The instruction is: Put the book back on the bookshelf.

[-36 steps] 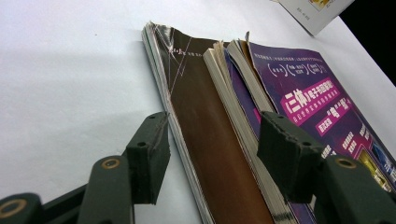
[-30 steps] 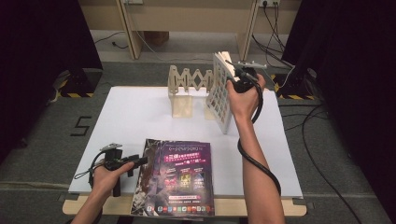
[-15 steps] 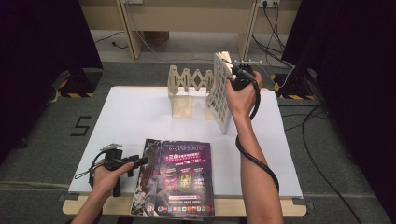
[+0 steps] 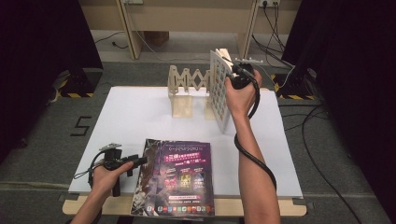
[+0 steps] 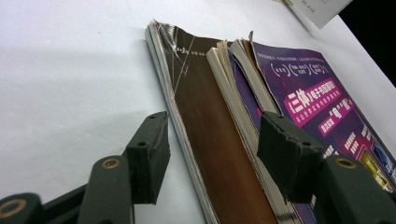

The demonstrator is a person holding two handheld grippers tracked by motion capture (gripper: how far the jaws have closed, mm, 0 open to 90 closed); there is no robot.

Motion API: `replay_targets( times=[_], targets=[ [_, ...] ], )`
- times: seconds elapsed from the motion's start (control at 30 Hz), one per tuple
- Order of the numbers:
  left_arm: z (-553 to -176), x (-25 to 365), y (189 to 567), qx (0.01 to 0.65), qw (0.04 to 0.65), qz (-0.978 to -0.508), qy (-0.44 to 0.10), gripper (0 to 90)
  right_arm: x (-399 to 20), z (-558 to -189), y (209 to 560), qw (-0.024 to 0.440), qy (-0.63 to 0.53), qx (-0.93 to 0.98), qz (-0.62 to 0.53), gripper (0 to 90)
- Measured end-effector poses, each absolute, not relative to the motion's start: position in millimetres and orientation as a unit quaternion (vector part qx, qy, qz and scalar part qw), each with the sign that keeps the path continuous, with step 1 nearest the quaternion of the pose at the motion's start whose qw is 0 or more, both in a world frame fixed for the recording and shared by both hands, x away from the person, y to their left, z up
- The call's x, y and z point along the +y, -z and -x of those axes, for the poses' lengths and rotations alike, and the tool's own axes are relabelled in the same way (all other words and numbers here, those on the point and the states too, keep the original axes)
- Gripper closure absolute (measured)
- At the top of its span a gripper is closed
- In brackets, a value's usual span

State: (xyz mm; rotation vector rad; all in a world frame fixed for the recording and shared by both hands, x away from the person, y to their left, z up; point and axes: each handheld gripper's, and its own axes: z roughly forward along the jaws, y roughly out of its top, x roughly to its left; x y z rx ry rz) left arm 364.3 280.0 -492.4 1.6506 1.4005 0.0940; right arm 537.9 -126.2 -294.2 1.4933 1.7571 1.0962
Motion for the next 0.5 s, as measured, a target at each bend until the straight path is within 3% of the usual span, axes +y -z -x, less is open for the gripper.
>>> replay_targets(
  times=[0.5],
  targets=[
    [-364.8, 279.0, 492.9, 0.57, 0.467, -0.675, -0.037, 42.4, -118.9, -539.3, 310.3, 0.319, -0.419, 0.641, -0.559, 74.1]
  ],
)
